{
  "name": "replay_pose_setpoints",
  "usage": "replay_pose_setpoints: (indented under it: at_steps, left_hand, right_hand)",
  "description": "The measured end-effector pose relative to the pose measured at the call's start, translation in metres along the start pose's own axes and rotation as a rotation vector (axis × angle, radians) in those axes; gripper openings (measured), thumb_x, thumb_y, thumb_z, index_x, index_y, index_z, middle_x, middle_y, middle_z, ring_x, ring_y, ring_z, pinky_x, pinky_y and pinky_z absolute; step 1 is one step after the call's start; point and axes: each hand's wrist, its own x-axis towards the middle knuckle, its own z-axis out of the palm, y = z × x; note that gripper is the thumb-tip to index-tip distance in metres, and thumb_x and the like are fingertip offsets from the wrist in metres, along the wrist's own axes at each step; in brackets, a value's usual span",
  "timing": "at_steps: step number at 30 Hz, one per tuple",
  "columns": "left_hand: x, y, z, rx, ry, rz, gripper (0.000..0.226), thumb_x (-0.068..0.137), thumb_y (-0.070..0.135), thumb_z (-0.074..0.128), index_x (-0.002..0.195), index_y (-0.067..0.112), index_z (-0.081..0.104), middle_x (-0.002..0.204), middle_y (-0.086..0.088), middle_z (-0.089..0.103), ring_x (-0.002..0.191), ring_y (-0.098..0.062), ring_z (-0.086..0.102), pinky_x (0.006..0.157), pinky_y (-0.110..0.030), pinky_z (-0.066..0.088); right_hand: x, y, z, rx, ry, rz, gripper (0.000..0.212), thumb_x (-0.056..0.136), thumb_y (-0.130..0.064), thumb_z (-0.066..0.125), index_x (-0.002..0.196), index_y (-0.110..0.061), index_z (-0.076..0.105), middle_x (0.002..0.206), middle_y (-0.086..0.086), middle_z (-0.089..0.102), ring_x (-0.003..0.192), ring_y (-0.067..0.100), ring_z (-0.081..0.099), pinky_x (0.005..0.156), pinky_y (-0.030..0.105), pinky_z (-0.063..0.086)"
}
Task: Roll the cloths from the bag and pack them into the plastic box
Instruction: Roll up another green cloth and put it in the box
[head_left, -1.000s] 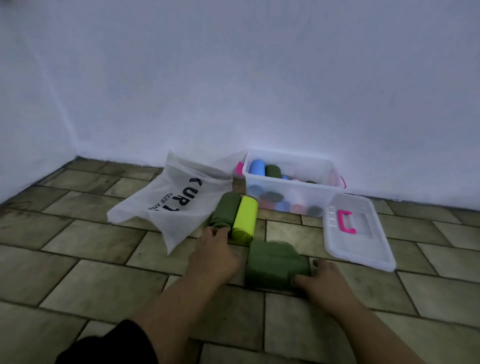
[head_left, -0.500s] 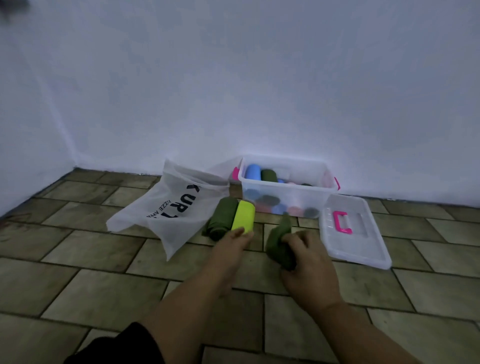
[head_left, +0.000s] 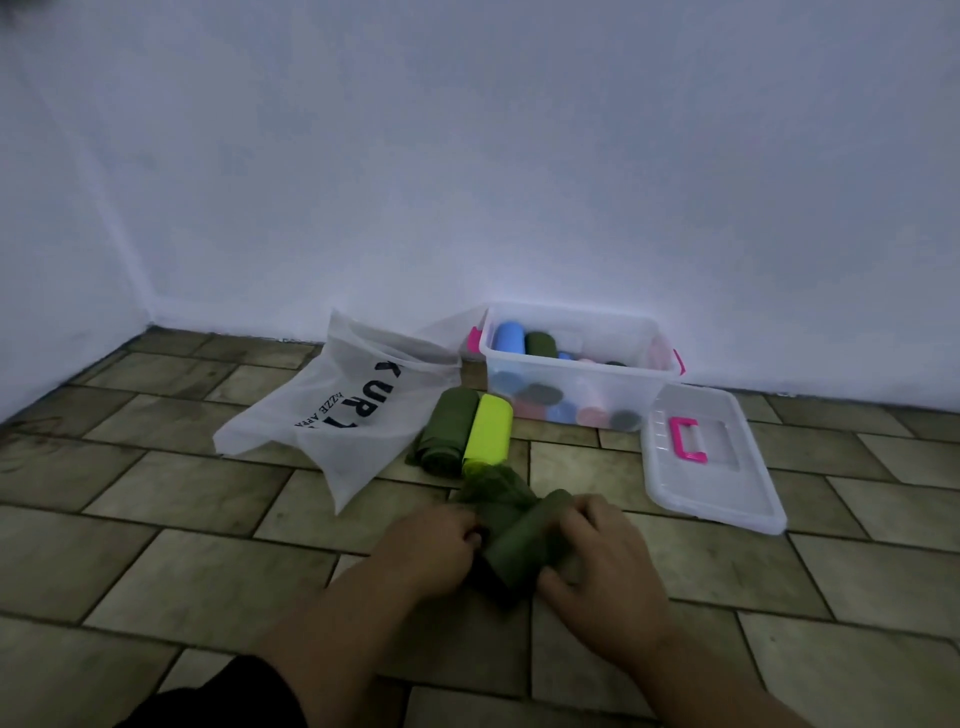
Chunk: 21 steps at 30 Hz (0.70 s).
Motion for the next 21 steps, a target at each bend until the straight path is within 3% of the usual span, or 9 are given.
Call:
replay_pose_setpoints:
  at_steps: [3, 6, 8, 11, 16, 21]
  left_hand:
    - [0.011, -0.007, 0.001, 0.120, -0.027, 0.050, 0.042, 0.093, 0.030, 0.046, 0.134, 0.040, 0.048, 0.148, 0.007, 0.038, 0.129, -0.020, 0.040, 0.104, -0.041, 0.038]
    - [0.022, -0.005, -0.002, 0.253, -0.084, 0.059, 0.049, 0.088, 0.039, 0.055, 0.135, 0.048, 0.043, 0.152, 0.008, 0.029, 0.131, -0.025, 0.034, 0.102, -0.045, 0.038]
    - [0.028, -0.006, -0.002, 0.294, -0.098, 0.046, 0.053, 0.086, 0.041, 0.056, 0.136, 0.050, 0.039, 0.152, 0.007, 0.028, 0.130, -0.029, 0.033, 0.102, -0.047, 0.037]
    - [0.032, -0.006, -0.003, 0.326, -0.084, 0.047, 0.049, 0.090, 0.043, 0.050, 0.137, 0.051, 0.038, 0.150, 0.004, 0.030, 0.129, -0.029, 0.032, 0.102, -0.044, 0.037]
    - [0.034, -0.003, 0.001, 0.392, -0.103, 0.031, 0.051, 0.092, 0.044, 0.047, 0.140, 0.050, 0.032, 0.151, 0.000, 0.027, 0.129, -0.031, 0.029, 0.102, -0.043, 0.034]
    - [0.036, -0.002, 0.000, 0.394, -0.101, 0.034, 0.051, 0.092, 0.044, 0.048, 0.140, 0.051, 0.032, 0.151, 0.000, 0.025, 0.127, -0.032, 0.029, 0.102, -0.044, 0.035]
  right_hand:
    - [0.016, -0.002, 0.006, 0.003, -0.205, 0.179, 0.091, 0.052, -0.081, 0.051, 0.135, -0.047, 0.032, 0.150, -0.001, 0.022, 0.137, 0.024, 0.027, 0.107, 0.042, 0.035]
    - [0.035, -0.012, 0.016, -0.034, -0.386, 0.248, 0.117, 0.040, -0.093, 0.047, 0.143, -0.049, 0.014, 0.159, 0.001, 0.002, 0.146, 0.029, 0.004, 0.113, 0.051, 0.020]
    - [0.041, -0.018, 0.022, -0.111, -0.444, 0.239, 0.106, 0.045, -0.090, 0.048, 0.139, -0.045, 0.027, 0.156, 0.003, 0.016, 0.142, 0.033, 0.012, 0.109, 0.050, 0.028]
    - [0.034, -0.018, 0.021, -0.200, -0.403, 0.171, 0.079, 0.054, -0.083, 0.047, 0.119, -0.039, 0.048, 0.134, 0.002, 0.042, 0.123, 0.033, 0.030, 0.095, 0.042, 0.039]
    - [0.005, -0.011, 0.017, -0.102, -0.248, 0.167, 0.081, 0.047, -0.081, 0.045, 0.117, -0.041, 0.051, 0.125, -0.005, 0.043, 0.112, 0.027, 0.033, 0.089, 0.038, 0.042]
    - [0.003, -0.022, 0.017, -0.180, -0.313, 0.210, 0.077, 0.053, -0.081, 0.046, 0.118, -0.040, 0.052, 0.129, -0.002, 0.043, 0.120, 0.035, 0.030, 0.094, 0.041, 0.040]
